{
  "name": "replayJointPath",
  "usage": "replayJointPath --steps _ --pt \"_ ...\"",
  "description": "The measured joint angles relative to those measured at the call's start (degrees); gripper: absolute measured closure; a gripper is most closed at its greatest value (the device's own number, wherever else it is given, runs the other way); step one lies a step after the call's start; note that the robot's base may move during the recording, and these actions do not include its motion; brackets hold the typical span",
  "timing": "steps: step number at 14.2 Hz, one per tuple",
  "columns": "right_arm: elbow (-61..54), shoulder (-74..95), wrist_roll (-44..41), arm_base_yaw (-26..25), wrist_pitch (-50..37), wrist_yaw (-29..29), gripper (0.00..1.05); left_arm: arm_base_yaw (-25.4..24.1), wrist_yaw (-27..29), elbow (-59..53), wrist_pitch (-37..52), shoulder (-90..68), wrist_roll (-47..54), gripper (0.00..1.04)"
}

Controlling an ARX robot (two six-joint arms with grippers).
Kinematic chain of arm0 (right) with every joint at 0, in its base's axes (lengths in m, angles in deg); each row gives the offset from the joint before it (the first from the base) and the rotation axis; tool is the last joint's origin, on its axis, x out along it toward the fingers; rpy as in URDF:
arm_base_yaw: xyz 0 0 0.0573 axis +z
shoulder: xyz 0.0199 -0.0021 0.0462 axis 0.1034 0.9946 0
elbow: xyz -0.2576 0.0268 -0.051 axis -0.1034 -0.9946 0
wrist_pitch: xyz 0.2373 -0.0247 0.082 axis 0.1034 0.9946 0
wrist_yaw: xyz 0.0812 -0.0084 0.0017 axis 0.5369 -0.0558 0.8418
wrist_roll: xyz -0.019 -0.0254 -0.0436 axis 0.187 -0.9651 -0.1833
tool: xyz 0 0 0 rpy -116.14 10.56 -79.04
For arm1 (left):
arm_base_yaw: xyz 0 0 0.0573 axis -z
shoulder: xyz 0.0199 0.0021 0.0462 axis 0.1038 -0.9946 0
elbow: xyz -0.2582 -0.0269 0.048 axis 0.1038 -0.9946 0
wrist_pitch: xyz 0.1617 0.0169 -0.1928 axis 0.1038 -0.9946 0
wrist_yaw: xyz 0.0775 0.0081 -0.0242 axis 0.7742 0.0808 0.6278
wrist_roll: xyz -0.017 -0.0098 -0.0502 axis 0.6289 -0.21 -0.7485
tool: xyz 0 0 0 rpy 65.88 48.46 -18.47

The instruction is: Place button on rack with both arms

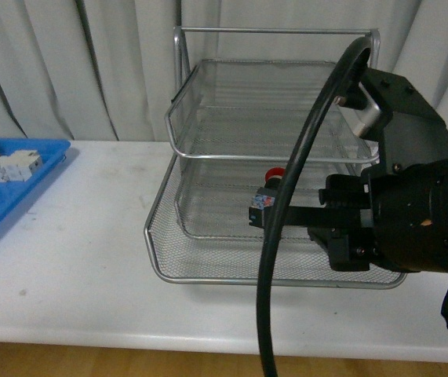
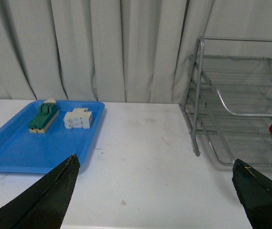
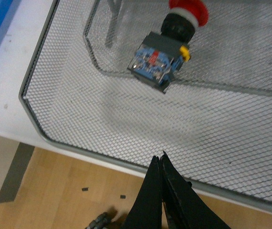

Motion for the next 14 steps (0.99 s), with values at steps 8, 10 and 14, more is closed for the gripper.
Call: replayJointPath --steps 8,10,14 --pt "-4.59 6.45 1.73 4.04 -2.58 -2.75 1.03 0.0 0.02 0.0 0.02 0.0 0.0 0.07" --pt "-4.22 8.0 2.71 4.15 -3.5 -3.37 1.03 0.0 0.02 0.0 0.02 0.0 0.0 0.07" --pt "-0.79 11.78 4.59 5.16 -3.41 -3.91 1.03 0.0 0.02 0.0 0.02 0.0 0.0 0.07"
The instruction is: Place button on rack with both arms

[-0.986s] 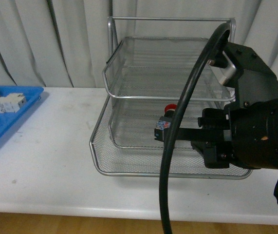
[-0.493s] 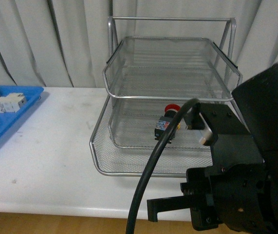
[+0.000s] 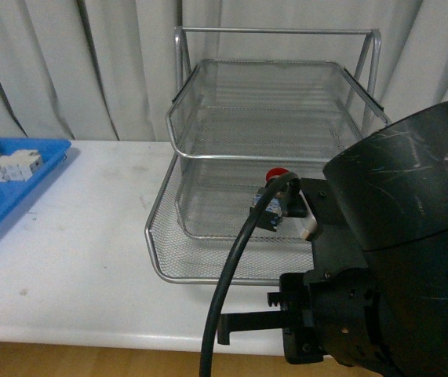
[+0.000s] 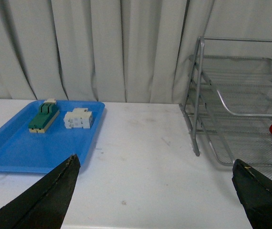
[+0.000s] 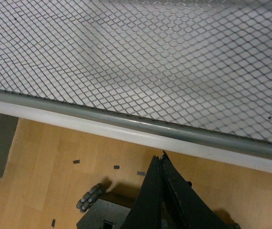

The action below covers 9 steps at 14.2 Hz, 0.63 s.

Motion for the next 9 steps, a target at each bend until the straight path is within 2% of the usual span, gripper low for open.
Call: replayJointPath --steps 9 --pt "5.6 3.67 0.55 -2.01 0.85 -1.07 1.03 0.0 -0.02 0.0 -0.04 0.0 0.0 0.07"
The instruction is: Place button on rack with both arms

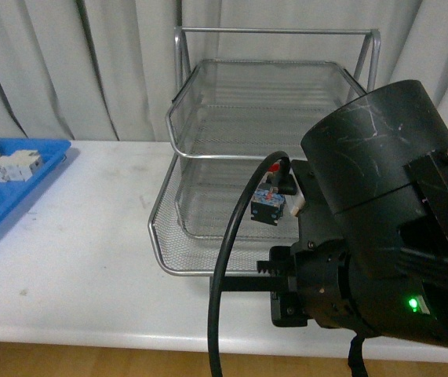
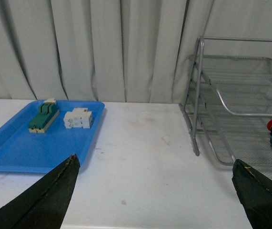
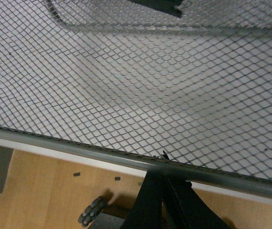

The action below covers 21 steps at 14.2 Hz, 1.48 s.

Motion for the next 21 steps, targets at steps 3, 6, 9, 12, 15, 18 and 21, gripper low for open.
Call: replayJointPath --steps 3,6,9,12,15,18,21 --pt "4.33 3.74 -2.4 -3.52 -0.46 -0.31 1.03 0.0 0.02 0.0 0.02 0.0 0.0 0.07" --pt "7.82 6.43 -4.07 -6.03 -0.87 0.11 1.03 0.0 0.0 0.0 0.02 0.0 0.0 0.07" --pt "11.17 8.66 -5.44 -7.48 -0.44 0.52 1.03 0.0 0.02 0.0 0.04 0.0 0.0 0.07" --pt "14.88 11.34 -6.51 -8.72 -0.5 1.4 1.03 0.0 0.02 0.0 0.04 0.0 0.0 0.07" --pt "17.31 12.74 -7.28 -9.4 -0.46 1.38 1.03 0.0 0.0 0.0 0.04 0.0 0.0 0.07" --pt "19.34 14.53 -7.98 -9.77 -0.31 1.14 1.03 0.0 0.0 0.0 0.04 0.0 0.0 0.07" --pt "19.56 15.02 -7.96 -9.79 -0.33 0.5 1.03 0.0 0.02 0.0 0.02 0.0 0.0 0.07"
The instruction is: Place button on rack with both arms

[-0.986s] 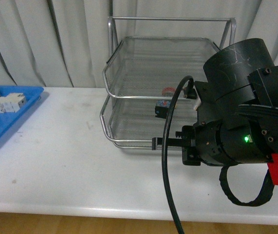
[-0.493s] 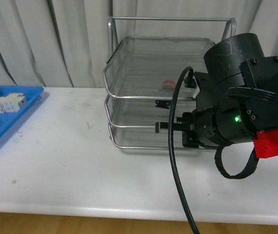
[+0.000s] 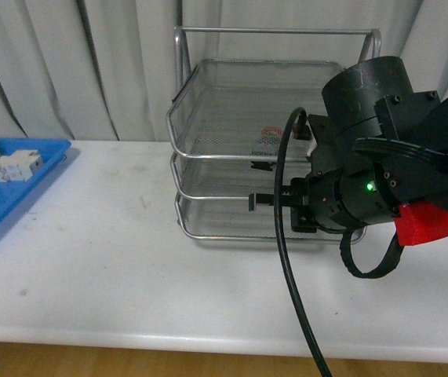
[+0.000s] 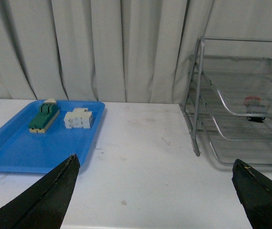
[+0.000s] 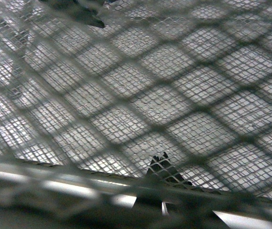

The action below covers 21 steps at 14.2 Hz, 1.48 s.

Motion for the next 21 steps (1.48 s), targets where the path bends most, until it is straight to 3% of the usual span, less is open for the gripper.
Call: replayJointPath --steps 8,9,10,11,12,13,14,17,21 --pt "-1.05 -0.26 0.07 -0.17 -1.55 -0.31 1.03 0.0 -0.02 0.0 0.02 0.0 0.0 0.07" --pt "-4.39 -2.56 0.66 0.46 -3.56 -0.39 1.03 0.0 -0.02 0.0 0.0 0.0 0.0 0.07" --pt "-15.8 -13.2 3.45 2.91 -9.68 2.69 1.03 0.0 -0.02 0.0 0.0 0.0 0.0 0.07" --pt "-34.73 -31.61 9.2 -1.2 -18.75 8.94 1.03 0.0 0.0 0.0 0.0 0.0 0.0 0.07" --pt "-43.95 -43.17 9.81 -9.57 -18.51 12.13 1.03 0.0 0.0 0.0 0.0 0.0 0.0 0.07" --pt "-49.83 -47.08 4.57 -15.15 -32.41 6.88 1.03 0.0 -0.02 0.0 0.0 0.0 0.0 0.07" --pt "-54.86 -55.54 -4.7 -20.26 -35.82 2.89 1.03 0.0 0.11 0.0 0.07 0.0 0.0 0.07" --pt "-59.98 -92.59 -14.38 -20.48 -9.9 2.73 1.03 0.0 0.0 0.0 0.02 0.0 0.0 0.07" --pt "-64.11 -99.97 -15.02 -20.48 -7.34 2.73 1.03 0.0 0.0 0.0 0.02 0.0 0.0 0.07"
